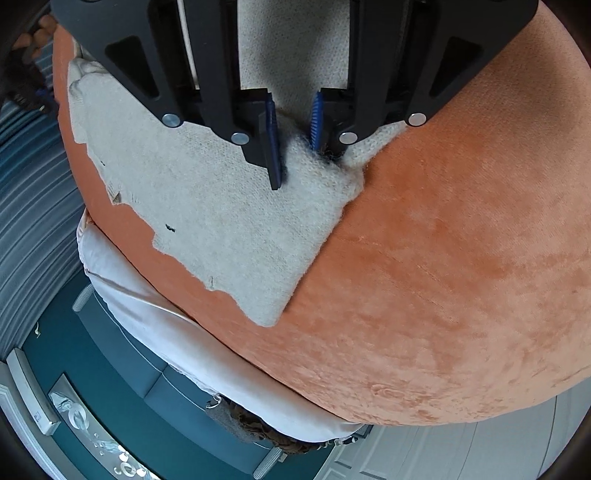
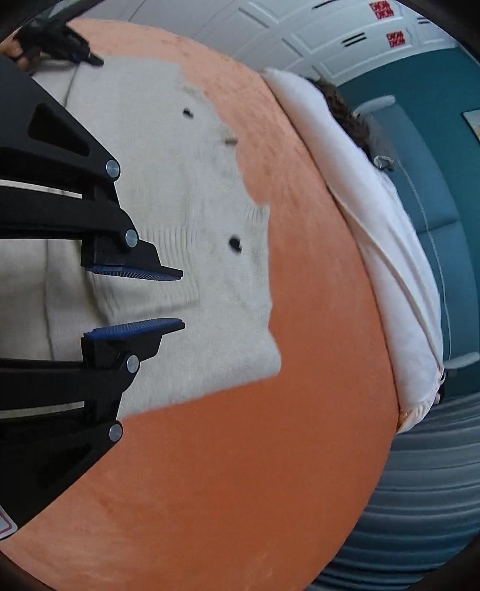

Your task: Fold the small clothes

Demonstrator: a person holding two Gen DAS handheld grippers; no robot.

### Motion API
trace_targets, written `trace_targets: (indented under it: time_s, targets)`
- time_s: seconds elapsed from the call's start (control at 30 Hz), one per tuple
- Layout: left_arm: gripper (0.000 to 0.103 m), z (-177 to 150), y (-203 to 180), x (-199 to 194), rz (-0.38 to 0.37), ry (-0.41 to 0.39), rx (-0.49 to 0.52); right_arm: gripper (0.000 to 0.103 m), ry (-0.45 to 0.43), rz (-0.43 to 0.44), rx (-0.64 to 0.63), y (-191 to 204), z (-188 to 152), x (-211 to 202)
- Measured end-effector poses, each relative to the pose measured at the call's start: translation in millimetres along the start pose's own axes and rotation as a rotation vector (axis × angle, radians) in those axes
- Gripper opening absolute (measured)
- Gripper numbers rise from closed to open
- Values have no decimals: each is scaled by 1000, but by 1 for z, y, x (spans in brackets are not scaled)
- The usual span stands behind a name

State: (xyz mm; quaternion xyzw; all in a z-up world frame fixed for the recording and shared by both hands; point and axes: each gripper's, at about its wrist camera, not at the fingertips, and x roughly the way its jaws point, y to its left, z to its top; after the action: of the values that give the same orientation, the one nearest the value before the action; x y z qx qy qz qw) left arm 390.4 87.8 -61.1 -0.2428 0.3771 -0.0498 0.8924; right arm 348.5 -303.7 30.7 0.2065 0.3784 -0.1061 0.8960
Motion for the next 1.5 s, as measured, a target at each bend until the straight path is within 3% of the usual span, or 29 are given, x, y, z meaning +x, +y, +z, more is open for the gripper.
trace_targets:
  time_s: [0.17, 0.27, 0.3, 0.4, 0.53, 0.63, 0.67, 0.73, 0.77, 0.83, 0.93, 1.0, 1.03, 1.07, 1.1, 1.13, 1.17, 1.23, 1.3, 1.4, 1.5]
  targets:
    - [15, 0, 3, -1, -18, -5, -12, 20, 186, 262, -251, 142, -34, 45]
    - [15, -1, 5, -1, -26, -6, -15, 20, 243, 241, -320, 176, -53, 78]
    - [15, -1, 6, -1, -32, -7, -18, 14, 245, 220, -321, 174, -55, 84]
    - [15, -1, 9, 0, -51, -7, -29, 0, 233, 222, -220, 125, -47, 91]
    - [16, -1, 9, 1, -57, -10, -26, 0, 188, 164, -36, 17, -28, 71]
    - [16, -1, 7, 1, -50, -10, -18, 0, 146, 61, 69, -42, -19, 51]
    - [16, -1, 6, 1, -48, -9, -16, 0, 142, 70, 94, -50, -17, 45]
    - [16, -1, 5, 1, -39, -9, -11, 14, 122, -27, 12, -42, -12, 34]
    - [16, -1, 4, 2, -35, -8, -7, 14, 102, -20, -45, -35, -12, 34]
    - [16, 0, 2, 2, -24, -3, -1, 11, 169, -80, -102, -40, -15, 51]
    - [18, 5, -2, 0, -11, 36, 14, 8, 153, -64, -9, -56, -14, 30]
    - [27, 9, -5, -9, -13, 96, 45, 23, 120, -50, 45, -72, -20, -11]
    - [39, 8, -6, -18, -7, 133, 73, 26, 109, -36, 50, -79, -27, -31]
    - [45, 5, -6, -28, 2, 169, 102, 35, 105, -34, 53, -90, -39, -56]
    - [57, 2, -5, -39, 17, 212, 131, 48, 111, -37, 58, -101, -54, -80]
    - [67, -3, -2, -53, 26, 255, 157, 53, 124, -37, 64, -112, -69, -99]
    - [71, -11, 1, -71, 37, 299, 193, 58, 140, -36, 71, -121, -88, -118]
    - [95, -27, 11, -105, 124, 358, 246, 60, 190, -50, 86, -141, -125, -144]
    - [95, -46, 26, -133, 162, 420, 226, 60, 253, -52, 120, -157, -167, -167]
    - [95, -76, 46, -157, 141, 535, 128, 60, 311, 9, 210, -166, -214, -189]
    - [97, -100, 43, -175, 140, 511, 146, 64, 320, 110, 297, -160, -239, -194]
